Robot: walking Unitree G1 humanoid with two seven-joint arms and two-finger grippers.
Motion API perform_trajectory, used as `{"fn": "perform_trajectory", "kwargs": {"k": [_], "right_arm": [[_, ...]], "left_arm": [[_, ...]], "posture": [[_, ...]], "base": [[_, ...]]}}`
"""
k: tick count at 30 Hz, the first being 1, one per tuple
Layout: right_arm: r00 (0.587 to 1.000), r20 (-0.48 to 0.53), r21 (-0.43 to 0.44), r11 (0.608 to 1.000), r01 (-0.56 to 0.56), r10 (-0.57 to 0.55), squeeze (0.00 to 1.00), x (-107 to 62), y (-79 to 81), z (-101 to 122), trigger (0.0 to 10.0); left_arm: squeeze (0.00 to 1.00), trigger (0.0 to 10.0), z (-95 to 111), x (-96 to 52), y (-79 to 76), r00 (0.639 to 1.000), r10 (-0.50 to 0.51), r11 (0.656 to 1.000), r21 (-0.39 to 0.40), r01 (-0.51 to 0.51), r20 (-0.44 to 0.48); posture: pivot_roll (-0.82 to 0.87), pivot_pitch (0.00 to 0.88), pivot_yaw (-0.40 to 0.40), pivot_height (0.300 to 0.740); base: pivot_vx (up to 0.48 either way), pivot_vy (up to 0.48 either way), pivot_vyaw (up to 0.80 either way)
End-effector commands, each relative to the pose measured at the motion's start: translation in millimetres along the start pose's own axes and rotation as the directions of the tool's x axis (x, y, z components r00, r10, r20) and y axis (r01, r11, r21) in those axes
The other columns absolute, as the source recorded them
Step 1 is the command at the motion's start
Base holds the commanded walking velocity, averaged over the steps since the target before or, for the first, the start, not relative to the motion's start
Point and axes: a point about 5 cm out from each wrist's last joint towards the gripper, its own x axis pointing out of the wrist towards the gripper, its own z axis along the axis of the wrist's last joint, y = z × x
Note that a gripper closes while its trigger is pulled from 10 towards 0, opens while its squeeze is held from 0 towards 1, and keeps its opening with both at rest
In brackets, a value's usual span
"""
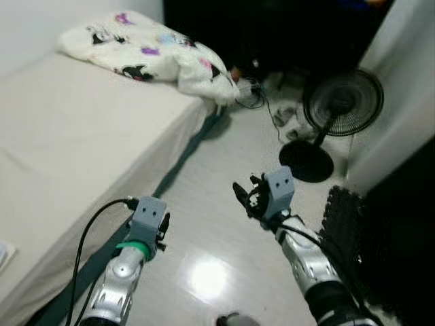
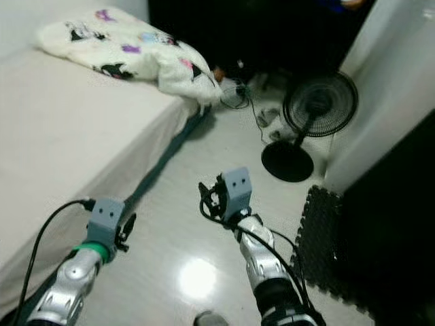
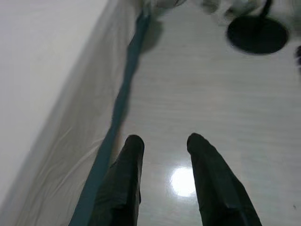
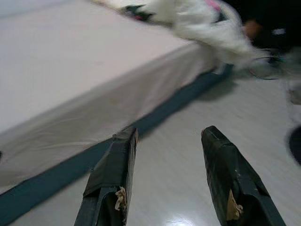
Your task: Clean up the room
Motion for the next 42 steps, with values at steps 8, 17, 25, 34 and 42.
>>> {"fn": "perform_trajectory", "kwargs": {"k": [8,17,25,34,42], "right_arm": [[1.0,0.022,0.017,1.0,0.006,-0.007,0.0,-0.6,-2.3,2.6,10.0],[0.991,0.127,0.018,0.999,0.036,-0.038,0.0,-2.5,-9.0,31.0,10.0],[0.992,0.112,0.041,0.998,0.054,-0.058,0.0,-9.3,-12.9,24.6,10.0],[0.996,-0.046,0.143,0.987,-0.075,0.083,0.0,-24.2,37.9,-29.0,10.0],[1.0,-0.007,0.165,0.986,-0.01,0.011,0.0,-13.8,24.7,-18.6,10.0]], "left_arm": [[0.0,10.0,10.9,4.9,-10.5,0.999,-0.014,1.0,-0.02,0.015,0.045],[0.0,10.0,36.2,5.8,-6.4,0.991,-0.018,0.999,-0.027,0.021,0.131],[0.0,10.0,42.0,11.1,-9.2,0.989,-0.017,0.999,-0.038,0.023,0.144],[0.0,10.0,34.2,9.5,-3.8,0.99,0.051,0.996,-0.077,-0.041,0.128],[0.0,10.0,38.6,9.3,1.0,0.988,0.056,0.997,-0.062,-0.047,0.144]], "posture": [[-0.08,0.034,0.013,0.74],[-0.07,0.088,0.029,0.74],[-0.11,0.067,0.022,0.74],[-0.04,0.039,-0.02,0.74],[-0.01,0.051,-0.015,0.74]], "base": [[0.0,0.0,-0.8],[0.0,0.0,-0.69],[0.0,0.0,0.0],[0.153,0.0,0.0],[0.458,0.0,-0.1]]}}
